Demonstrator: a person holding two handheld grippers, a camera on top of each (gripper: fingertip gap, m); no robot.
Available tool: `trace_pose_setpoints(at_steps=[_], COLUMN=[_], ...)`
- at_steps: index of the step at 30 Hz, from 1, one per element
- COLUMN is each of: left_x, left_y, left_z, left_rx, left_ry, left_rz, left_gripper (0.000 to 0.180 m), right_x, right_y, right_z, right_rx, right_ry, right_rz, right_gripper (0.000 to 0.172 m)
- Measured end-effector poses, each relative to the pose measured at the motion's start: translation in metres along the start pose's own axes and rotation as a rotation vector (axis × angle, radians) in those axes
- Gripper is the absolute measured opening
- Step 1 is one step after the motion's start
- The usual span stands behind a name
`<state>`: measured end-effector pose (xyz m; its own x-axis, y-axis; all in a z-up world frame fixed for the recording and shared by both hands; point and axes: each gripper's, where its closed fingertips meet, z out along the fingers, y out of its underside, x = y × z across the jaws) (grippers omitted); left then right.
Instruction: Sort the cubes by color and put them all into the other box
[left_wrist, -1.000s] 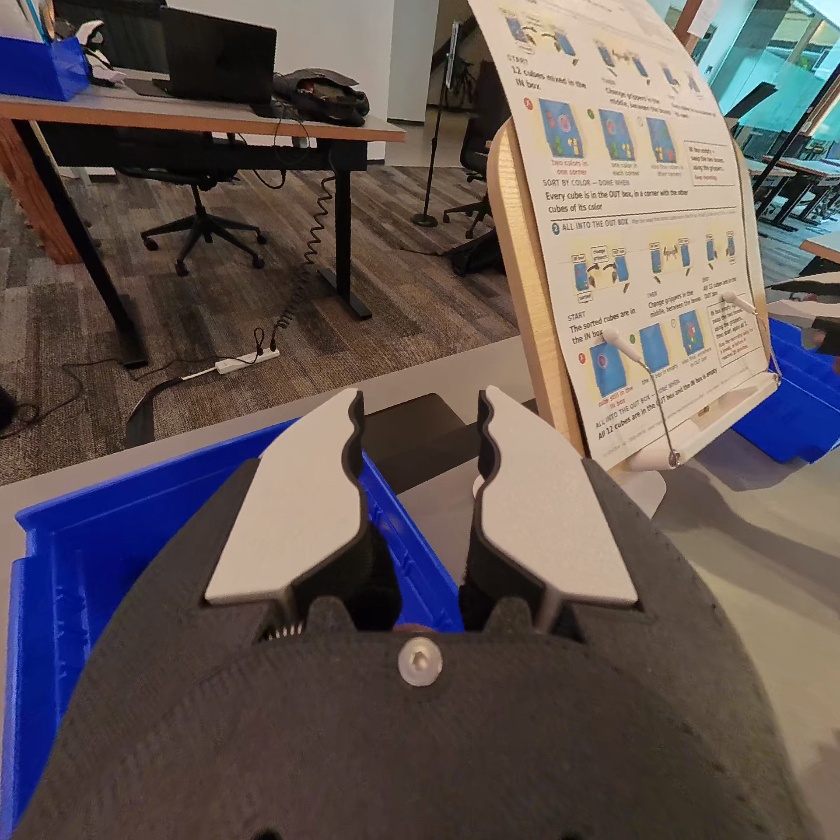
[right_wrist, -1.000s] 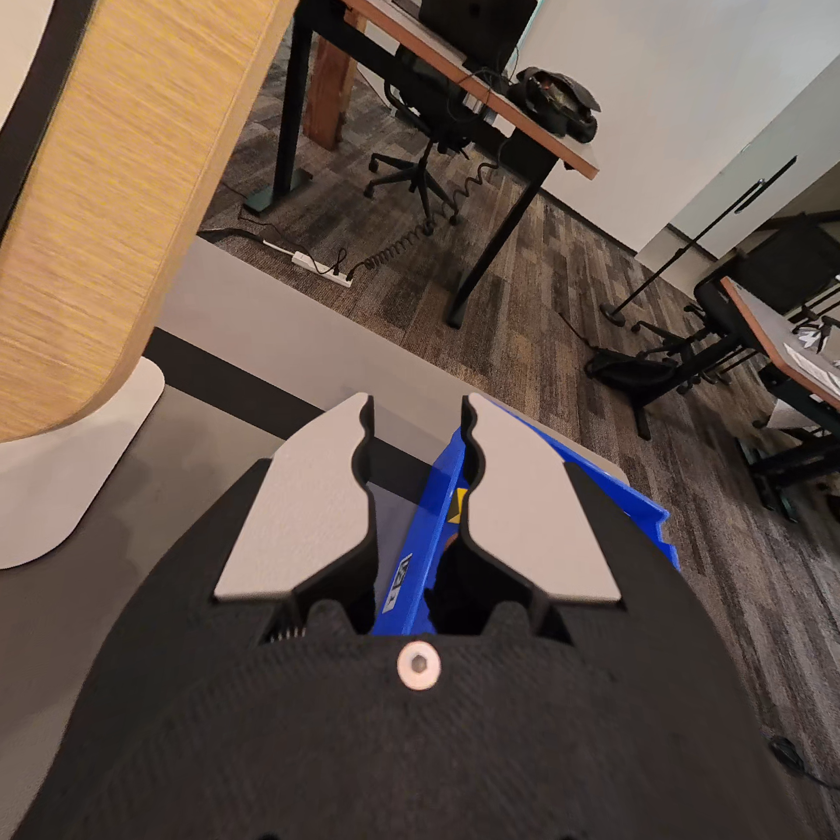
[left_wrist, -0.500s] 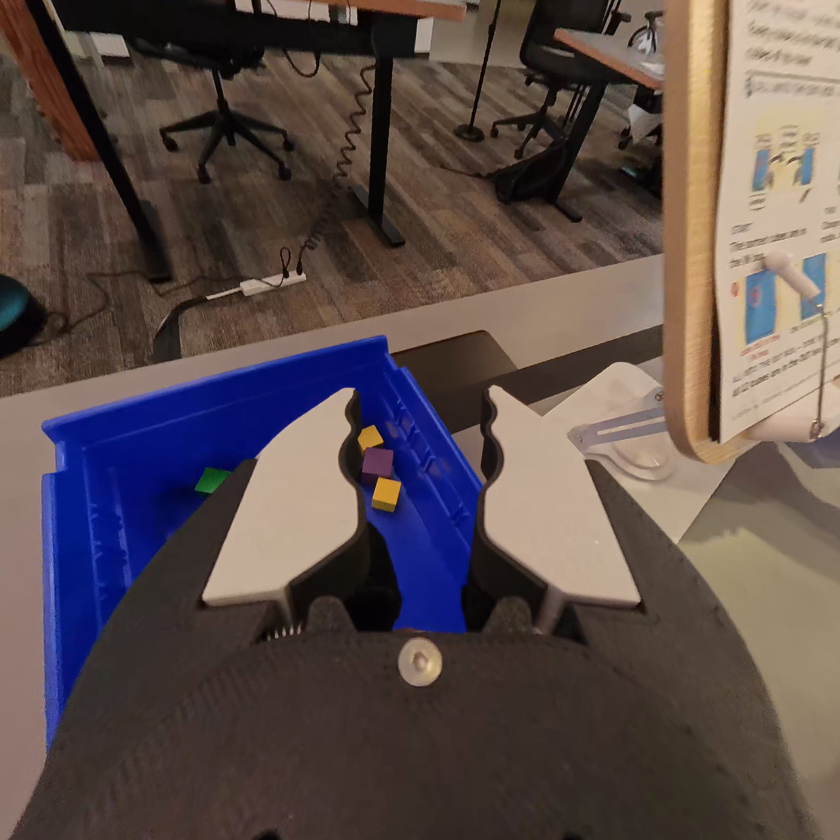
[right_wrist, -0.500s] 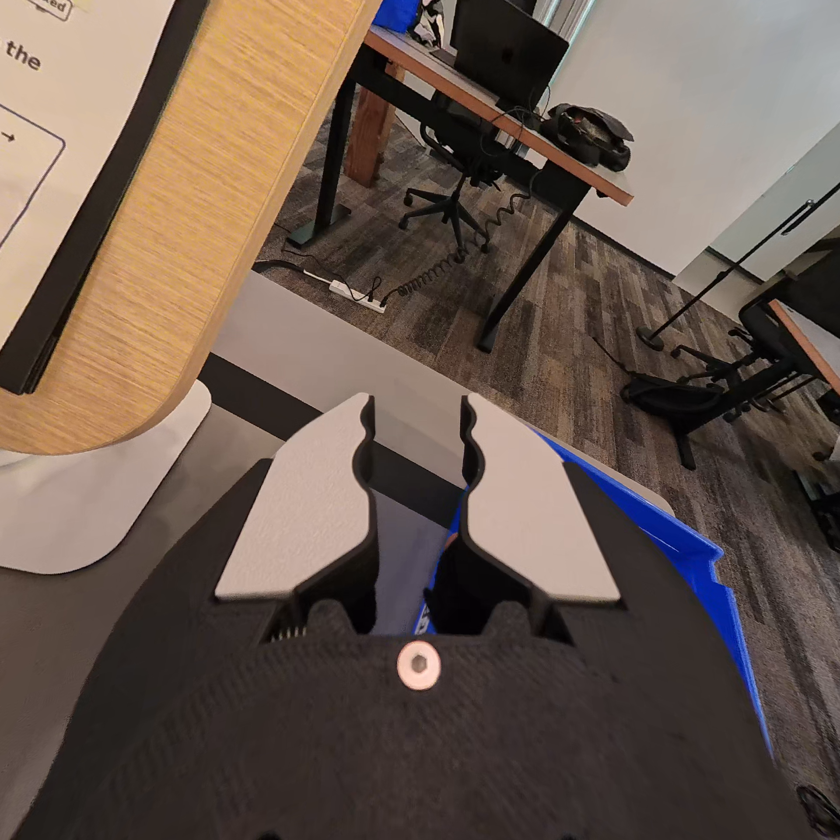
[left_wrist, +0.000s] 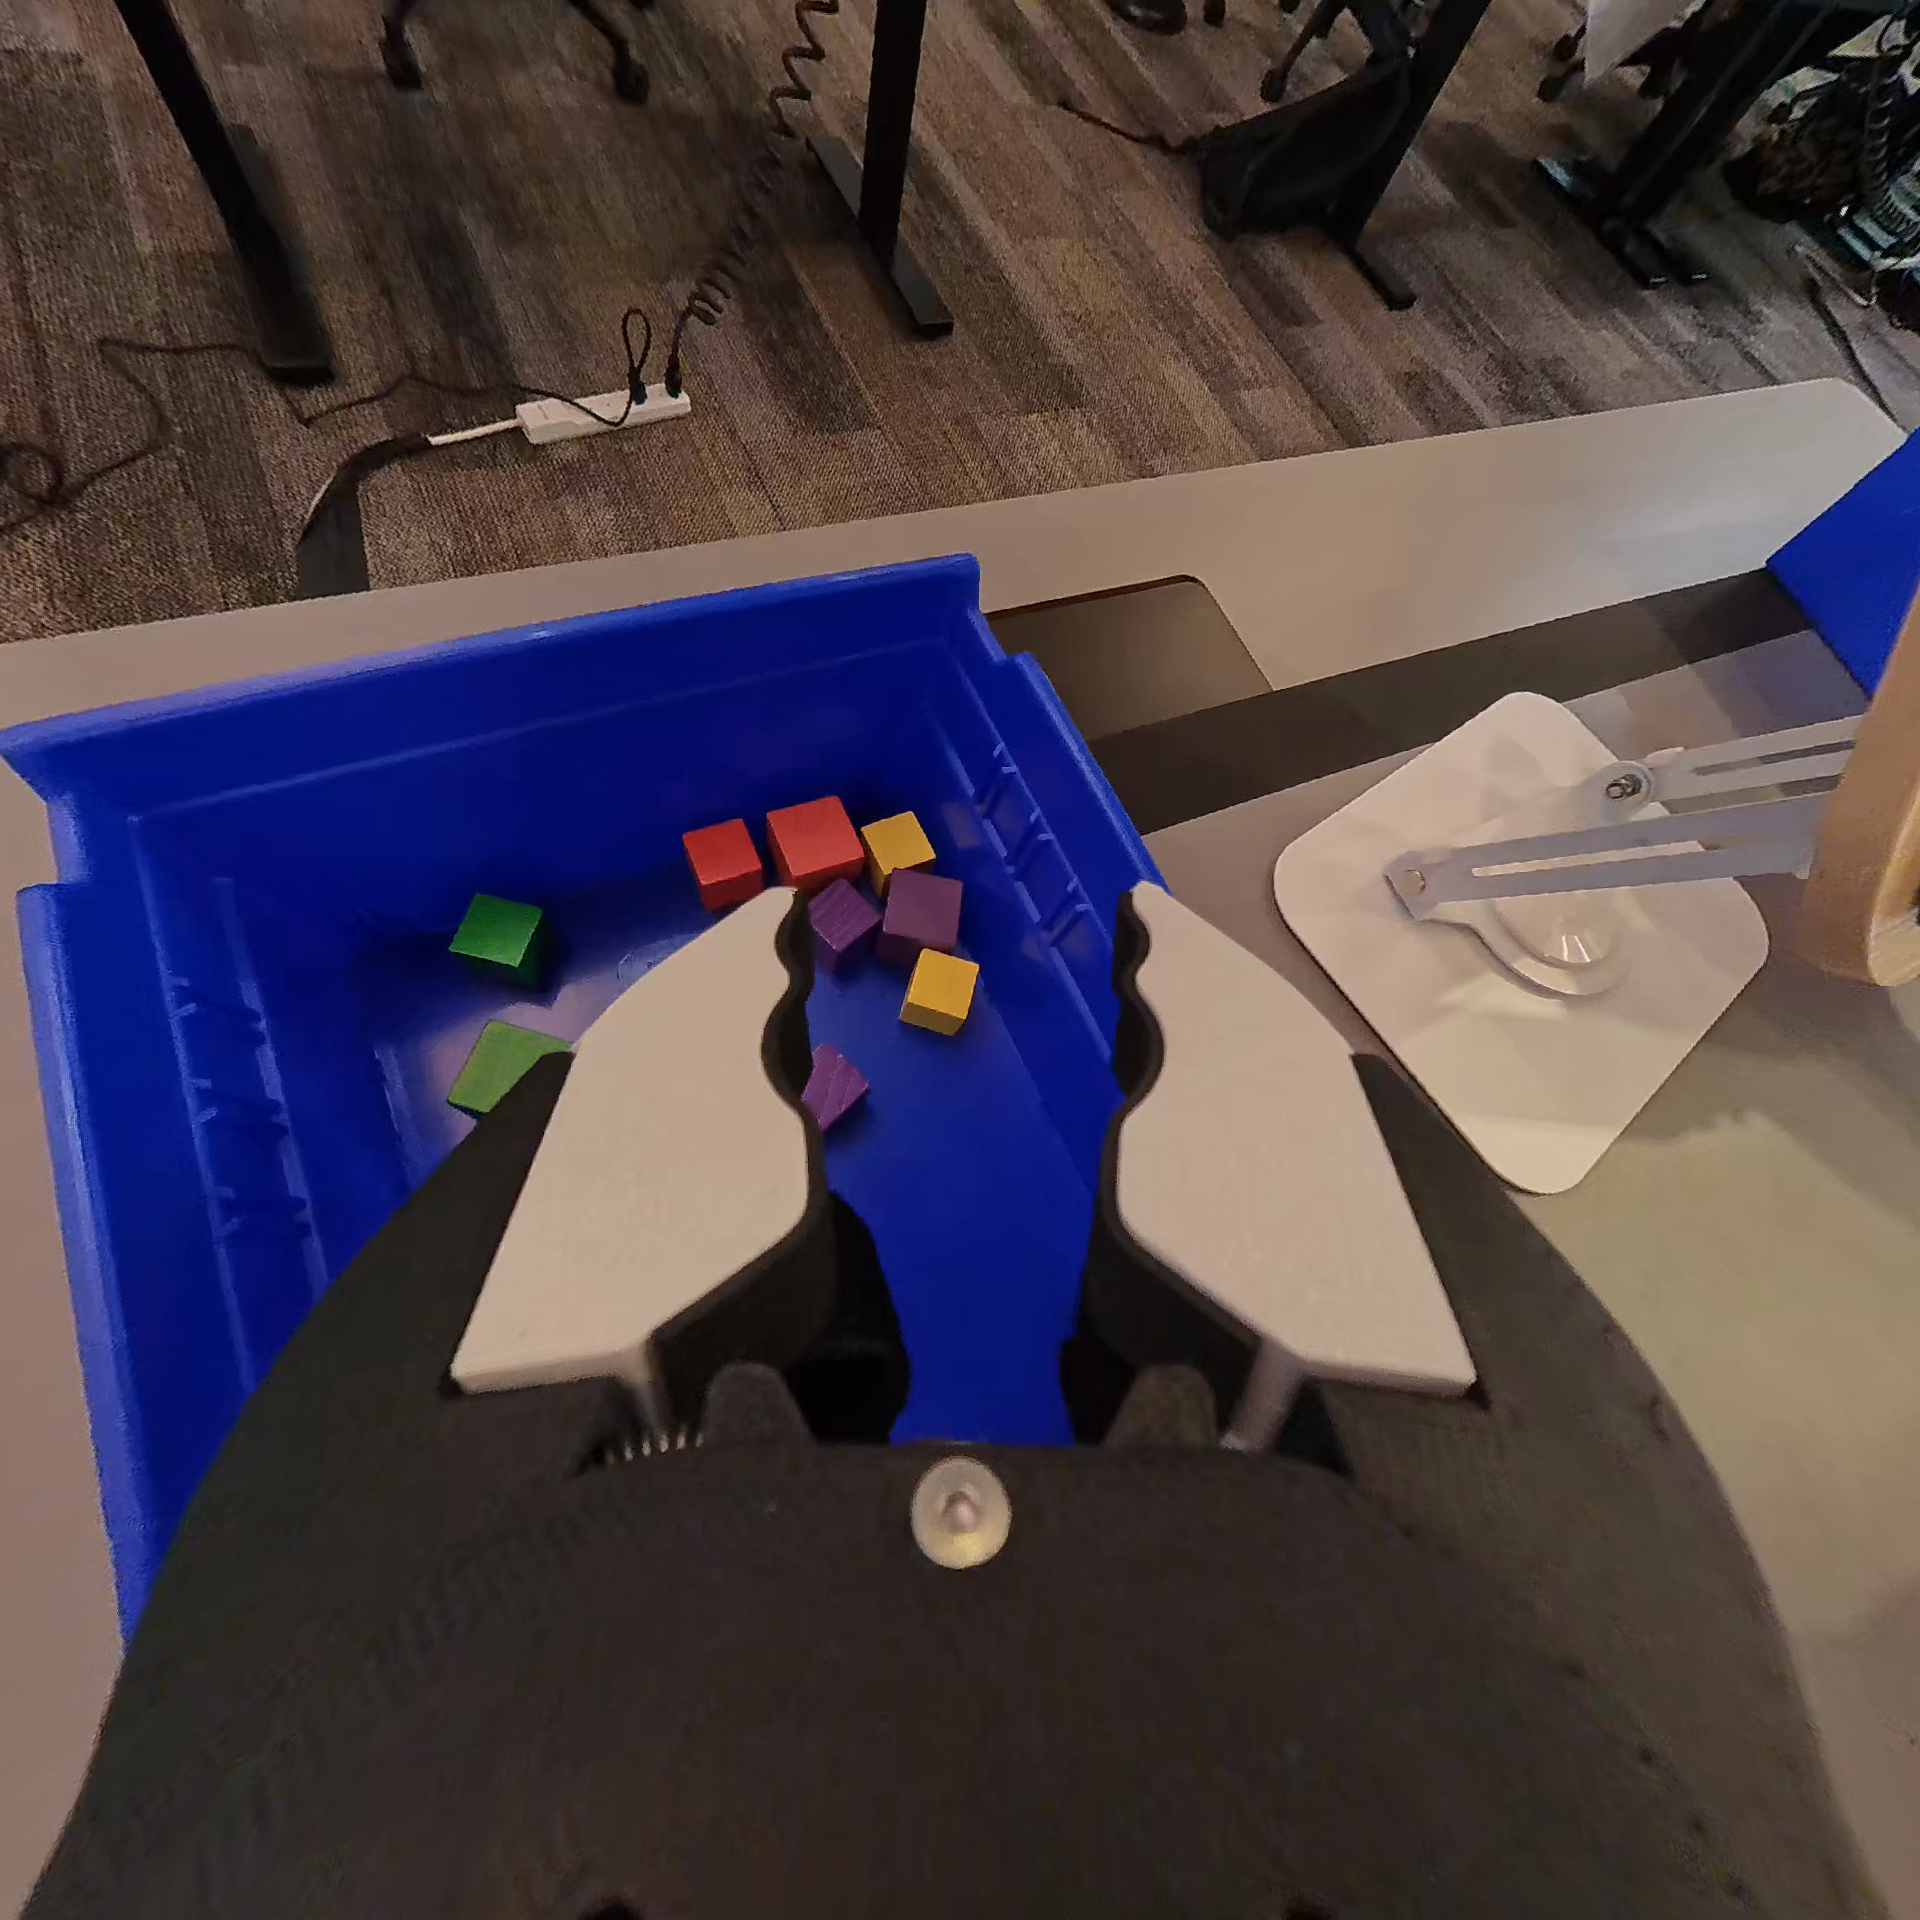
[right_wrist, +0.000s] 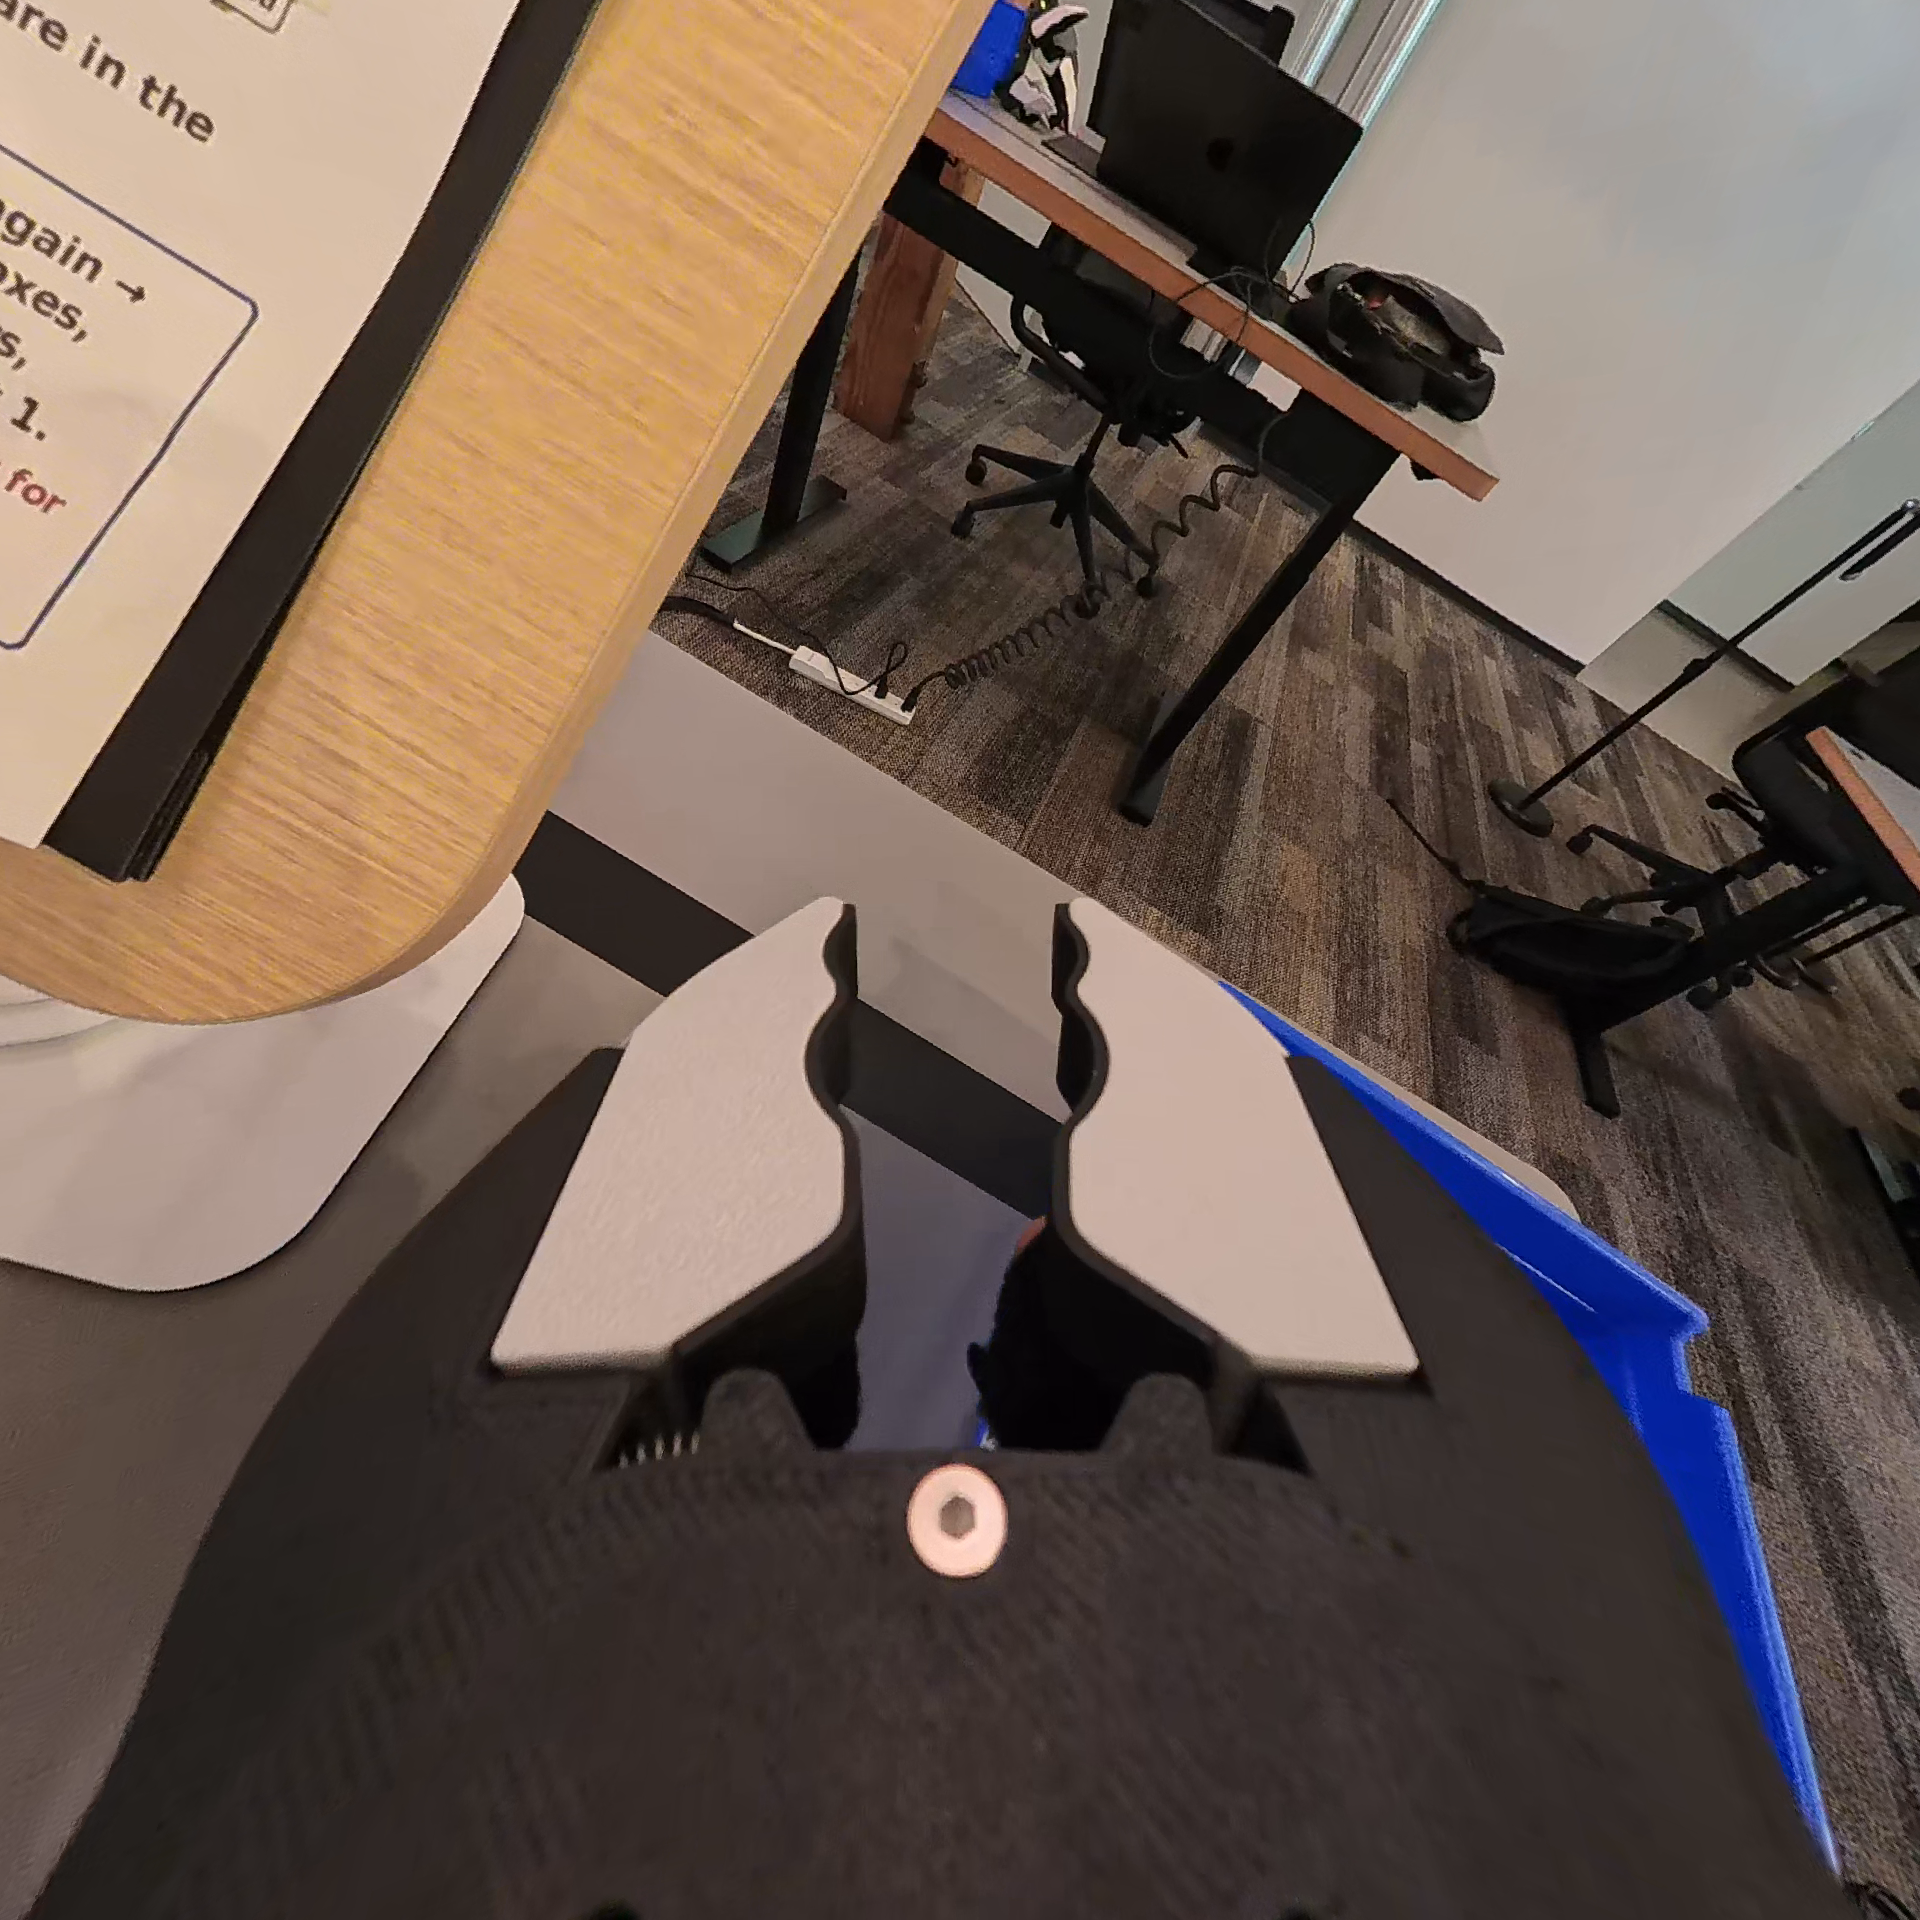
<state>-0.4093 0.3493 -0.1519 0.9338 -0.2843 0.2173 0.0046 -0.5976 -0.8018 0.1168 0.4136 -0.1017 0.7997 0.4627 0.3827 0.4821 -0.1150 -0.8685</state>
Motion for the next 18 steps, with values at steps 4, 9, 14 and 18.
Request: trace_pose_setpoints(at_steps=[4,9,14,18], left_x=[-0.003,-0.005,-0.006,-0.011], left_y=[0.005,0.009,0.023,0.041], left_z=[-0.001,0.0,0.009,0.02], left_rx=[-0.03,-0.049,-0.121,-0.216], left_ry=[0.004,0.009,0.015,-0.02], left_rz=[-0.007,-0.021,-0.035,-0.049], left_gripper=[0.055,0.055,0.056,0.056], right_x=[-0.002,-0.002,-0.003,-0.006], right_y=[0.002,0.003,0.003,0.004], right_z=[0.002,0.002,0.003,0.005], right_rx=[-0.008,-0.004,-0.003,-0.005], right_ry=[-0.007,-0.013,-0.023,-0.032], right_rz=[-0.002,0.003,0.008,0.005], right_gripper=[0.036,0.036,0.036,0.036])
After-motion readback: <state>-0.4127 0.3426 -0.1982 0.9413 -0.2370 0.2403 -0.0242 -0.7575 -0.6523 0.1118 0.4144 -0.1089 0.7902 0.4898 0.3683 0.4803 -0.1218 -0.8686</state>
